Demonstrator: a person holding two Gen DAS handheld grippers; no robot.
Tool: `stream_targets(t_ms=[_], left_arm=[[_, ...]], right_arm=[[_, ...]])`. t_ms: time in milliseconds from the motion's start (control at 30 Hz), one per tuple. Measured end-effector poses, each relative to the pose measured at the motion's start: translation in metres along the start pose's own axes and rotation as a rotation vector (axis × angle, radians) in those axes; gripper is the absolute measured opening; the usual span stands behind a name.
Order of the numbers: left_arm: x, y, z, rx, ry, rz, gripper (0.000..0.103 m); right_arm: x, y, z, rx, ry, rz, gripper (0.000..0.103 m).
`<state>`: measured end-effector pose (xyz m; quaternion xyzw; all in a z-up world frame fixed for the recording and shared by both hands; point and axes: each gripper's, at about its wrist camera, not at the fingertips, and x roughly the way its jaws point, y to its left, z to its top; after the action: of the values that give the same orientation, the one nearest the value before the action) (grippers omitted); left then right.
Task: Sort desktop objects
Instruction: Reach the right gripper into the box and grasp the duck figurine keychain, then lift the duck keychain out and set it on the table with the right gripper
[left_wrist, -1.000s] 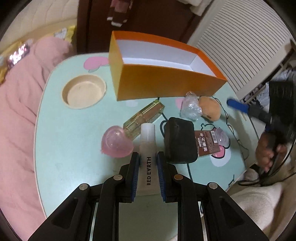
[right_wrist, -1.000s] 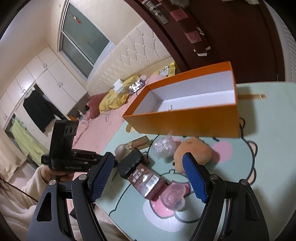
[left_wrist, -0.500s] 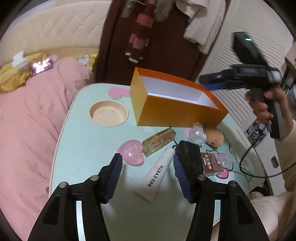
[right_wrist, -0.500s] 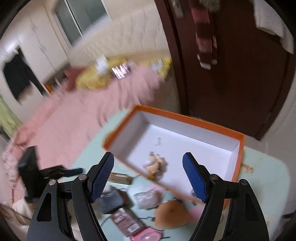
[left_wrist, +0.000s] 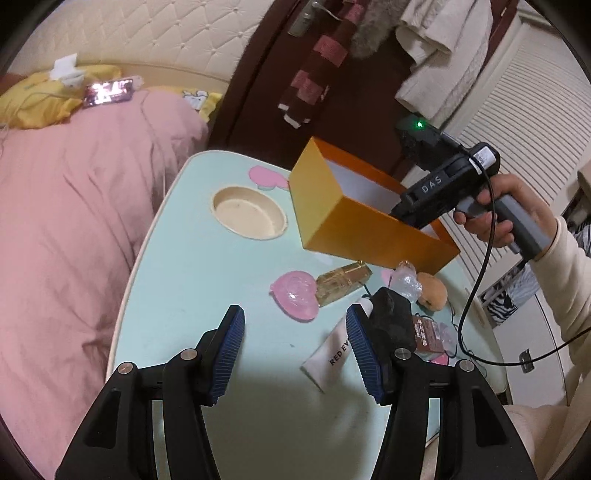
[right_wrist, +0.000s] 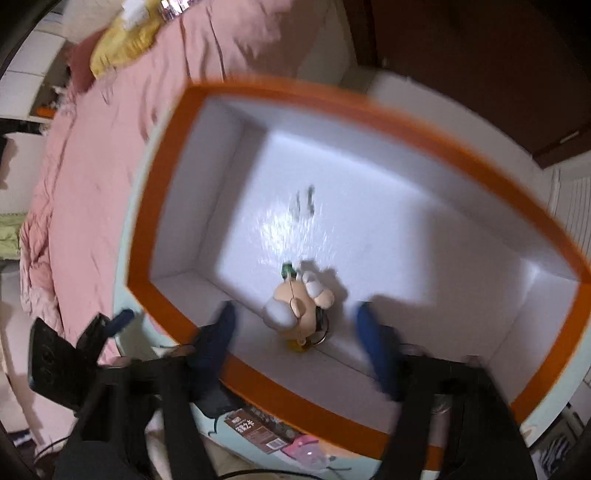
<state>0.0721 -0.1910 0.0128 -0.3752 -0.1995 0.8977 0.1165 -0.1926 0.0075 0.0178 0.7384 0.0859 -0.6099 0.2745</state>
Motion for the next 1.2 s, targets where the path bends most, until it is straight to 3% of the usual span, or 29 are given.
stream_targets(t_ms=[133, 333, 567, 667, 800, 1067, 1200], left_arm=[[-0.003, -0.001, -0.001, -0.002, -0.006, -0.004, 0.056], [-0.002, -0.003, -0.003, -0.001, -0.002, -0.002, 0.056], [-0.006, -0.006, 0.000, 0.003, -0.006, 0.010, 0.056], [-0.008, -0.008, 0.002, 0.010, -0.008, 0.014, 0.056], [-0.008, -0.011, 0.006, 0.018, -0.007, 0.020, 0.056], [-0.009, -0.024, 0.012, 0.056, -0.008, 0.039, 0.056], [-0.007, -0.036, 0.013, 0.081, 0.001, 0.044, 0.056]], right_arm=[[0.002, 0.000, 0.000, -0.013, -0.019, -0.023, 0.037], [-0.006, -0.012, -0.008, 0.018, -0.113, 0.032, 0.037], [-0.059, -0.009, -0.040, -0.014, -0.384, 0.122, 0.037], [-0.084, -0.002, -0.067, -0.044, -0.496, 0.180, 0.037], [-0.092, 0.006, -0.111, -0.101, -0.583, 0.237, 0.037], [-0.045, -0.007, -0.189, -0.120, -0.576, 0.297, 0.037], [-0.015, -0.010, -0.216, -0.118, -0.559, 0.268, 0.037]])
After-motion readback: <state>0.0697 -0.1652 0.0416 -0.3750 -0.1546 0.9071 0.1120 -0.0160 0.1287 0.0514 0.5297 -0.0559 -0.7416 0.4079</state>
